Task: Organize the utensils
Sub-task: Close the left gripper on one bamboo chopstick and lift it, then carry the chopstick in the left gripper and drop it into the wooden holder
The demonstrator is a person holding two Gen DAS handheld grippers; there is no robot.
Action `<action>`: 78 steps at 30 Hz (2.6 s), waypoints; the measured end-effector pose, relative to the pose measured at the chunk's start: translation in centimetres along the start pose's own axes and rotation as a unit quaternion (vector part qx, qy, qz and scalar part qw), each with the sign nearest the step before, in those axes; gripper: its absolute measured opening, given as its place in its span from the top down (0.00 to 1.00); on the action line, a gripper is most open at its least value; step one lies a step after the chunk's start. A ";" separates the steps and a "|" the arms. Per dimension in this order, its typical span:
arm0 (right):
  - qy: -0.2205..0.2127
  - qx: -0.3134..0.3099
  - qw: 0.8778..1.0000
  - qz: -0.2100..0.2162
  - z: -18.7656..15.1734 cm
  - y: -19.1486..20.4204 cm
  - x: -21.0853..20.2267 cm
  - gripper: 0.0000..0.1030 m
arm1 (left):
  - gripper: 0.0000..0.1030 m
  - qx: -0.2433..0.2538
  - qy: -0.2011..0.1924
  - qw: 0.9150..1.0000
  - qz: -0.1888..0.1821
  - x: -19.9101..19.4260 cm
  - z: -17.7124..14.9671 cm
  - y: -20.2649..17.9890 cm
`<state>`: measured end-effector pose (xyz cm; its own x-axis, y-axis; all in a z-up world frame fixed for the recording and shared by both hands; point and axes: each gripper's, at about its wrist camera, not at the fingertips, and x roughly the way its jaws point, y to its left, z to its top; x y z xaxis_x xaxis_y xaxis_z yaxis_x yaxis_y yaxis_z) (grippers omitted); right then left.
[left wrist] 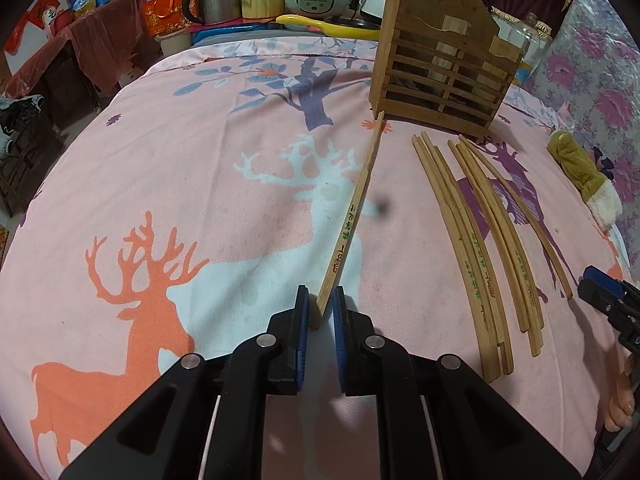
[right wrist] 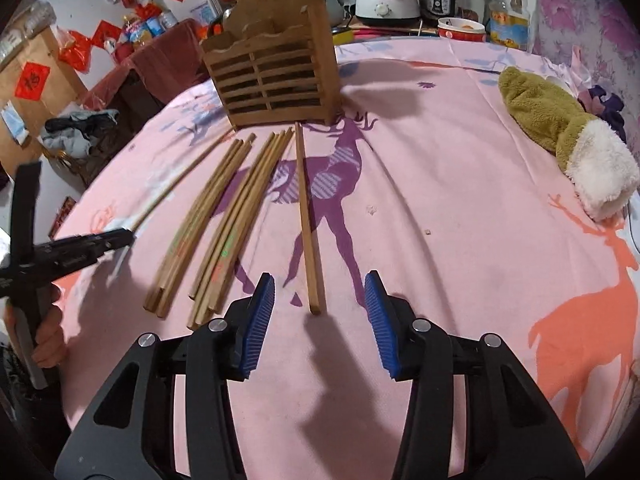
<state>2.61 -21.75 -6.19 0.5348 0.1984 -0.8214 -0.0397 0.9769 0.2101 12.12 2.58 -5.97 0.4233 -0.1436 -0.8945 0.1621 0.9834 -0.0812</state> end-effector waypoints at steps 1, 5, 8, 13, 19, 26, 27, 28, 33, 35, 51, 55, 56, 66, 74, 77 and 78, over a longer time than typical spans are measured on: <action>0.001 -0.002 1.000 -0.002 -0.1 0.0 0.1 0.54 | 0.87 0.001 0.000 1.000 0.001 0.0 0.0 -0.1; 0.017 -0.016 1.000 -0.020 -0.4 1.0 1.3 0.62 | 0.87 0.010 -0.001 1.000 0.002 -0.1 -0.2 -0.3; 0.020 -0.031 0.998 -0.046 -0.7 1.7 1.7 0.87 | 0.91 0.016 0.001 1.000 -0.007 -0.2 -0.3 -0.5; 0.006 -0.017 0.999 -0.037 -0.7 1.3 0.9 0.93 | 0.93 0.012 -0.002 0.999 -0.039 -0.7 -0.3 -0.5; -0.055 -0.006 0.998 -0.028 -0.1 1.1 -1.5 0.93 | 0.94 0.004 -0.051 0.997 -0.061 -3.0 -0.2 -0.3; -0.117 -0.003 0.993 -0.026 0.3 1.2 -3.9 0.93 | 0.95 -0.021 -0.092 0.992 -0.082 -5.0 0.3 0.6; -0.126 -0.002 0.992 -0.025 0.3 1.2 -4.3 0.93 | 0.95 -0.025 -0.091 0.992 -0.089 -5.1 0.4 0.7; -0.133 -0.001 0.991 -0.023 0.4 1.2 -4.7 0.93 | 0.95 -0.028 -0.089 0.991 -0.096 -5.3 0.6 0.8; -0.158 -0.008 0.987 -0.015 1.7 2.0 -6.3 0.94 | 0.95 -0.017 -0.104 0.991 -0.089 -7.4 2.2 0.3; -0.160 -0.014 0.987 -0.016 2.3 2.5 -6.5 0.94 | 0.95 -0.011 -0.110 0.990 -0.088 -8.4 3.1 -0.1; -0.018 -0.036 0.999 -0.030 -0.3 1.6 -0.6 0.70 | 0.95 -0.002 -0.108 0.990 -0.090 -8.9 4.0 -1.5; 0.022 -0.022 0.999 -0.009 -0.5 0.8 1.2 0.74 | 0.95 0.003 -0.115 0.990 -0.086 -9.4 3.8 -1.6; 0.024 -0.025 0.999 -0.013 -0.7 1.0 1.4 0.76 | 0.95 0.004 -0.115 0.990 -0.086 -9.4 3.7 -1.6; -0.060 -0.029 0.997 -0.032 0.0 1.8 -3.1 0.94 | 0.95 0.005 -0.105 0.990 -0.094 -10.0 4.3 -1.6; -0.129 -0.054 0.990 -0.030 4.5 4.3 -8.3 0.94 | 0.95 0.037 -0.131 0.987 -0.088 -13.0 6.7 -4.6; -0.140 -0.061 0.988 -0.029 5.9 5.0 -8.8 0.94 | 0.94 0.045 -0.132 0.987 -0.085 -13.2 8.0 -5.9; -0.143 -0.062 0.987 -0.028 6.6 5.3 -9.0 0.94 | 0.94 0.048 -0.133 0.987 -0.082 -13.2 8.5 -6.3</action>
<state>3.12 -18.87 5.77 0.7556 0.1295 -0.6422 -0.0967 0.9916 0.0863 13.11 -2.63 10.07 0.6006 -0.3370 -0.7251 0.3261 0.9312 -0.1627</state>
